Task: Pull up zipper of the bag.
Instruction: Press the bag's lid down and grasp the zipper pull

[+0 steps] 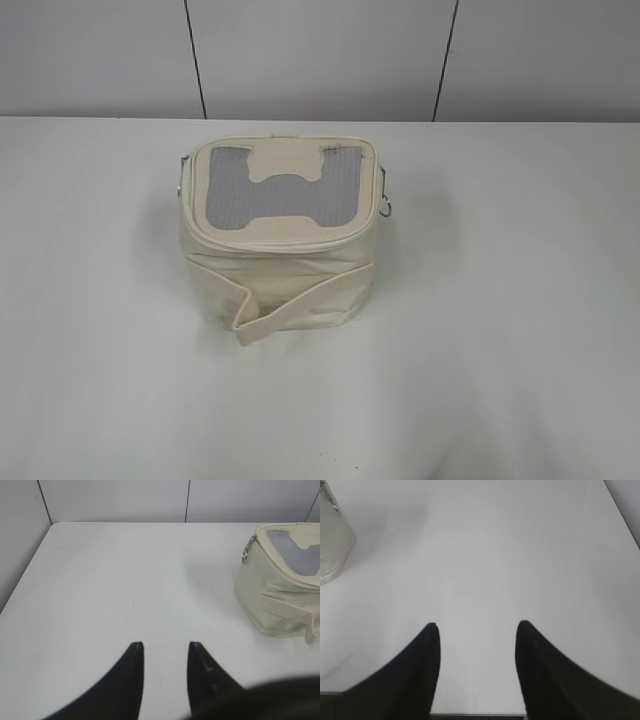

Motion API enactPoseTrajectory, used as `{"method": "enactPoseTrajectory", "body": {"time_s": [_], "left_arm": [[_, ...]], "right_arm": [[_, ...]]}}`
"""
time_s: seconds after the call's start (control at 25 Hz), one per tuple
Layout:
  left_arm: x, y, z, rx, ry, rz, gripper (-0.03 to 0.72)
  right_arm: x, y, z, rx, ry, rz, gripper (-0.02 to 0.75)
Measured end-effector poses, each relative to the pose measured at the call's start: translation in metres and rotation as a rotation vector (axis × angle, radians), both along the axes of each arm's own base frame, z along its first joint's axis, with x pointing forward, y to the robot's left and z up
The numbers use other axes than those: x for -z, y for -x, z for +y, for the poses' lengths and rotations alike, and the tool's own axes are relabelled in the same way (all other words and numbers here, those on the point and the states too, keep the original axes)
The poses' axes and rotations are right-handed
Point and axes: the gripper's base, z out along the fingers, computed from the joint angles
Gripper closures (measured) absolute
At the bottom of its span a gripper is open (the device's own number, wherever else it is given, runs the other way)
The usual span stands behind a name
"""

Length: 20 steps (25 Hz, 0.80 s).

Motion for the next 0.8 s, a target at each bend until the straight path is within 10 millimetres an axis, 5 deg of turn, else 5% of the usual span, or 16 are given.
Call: {"method": "enactPoseTrajectory", "body": {"time_s": [0.8], "left_arm": [[0.0, 0.0, 0.0, 0.0, 0.0, 0.0, 0.447]], "right_arm": [[0.0, 0.0, 0.0, 0.0, 0.0, 0.0, 0.346]]}}
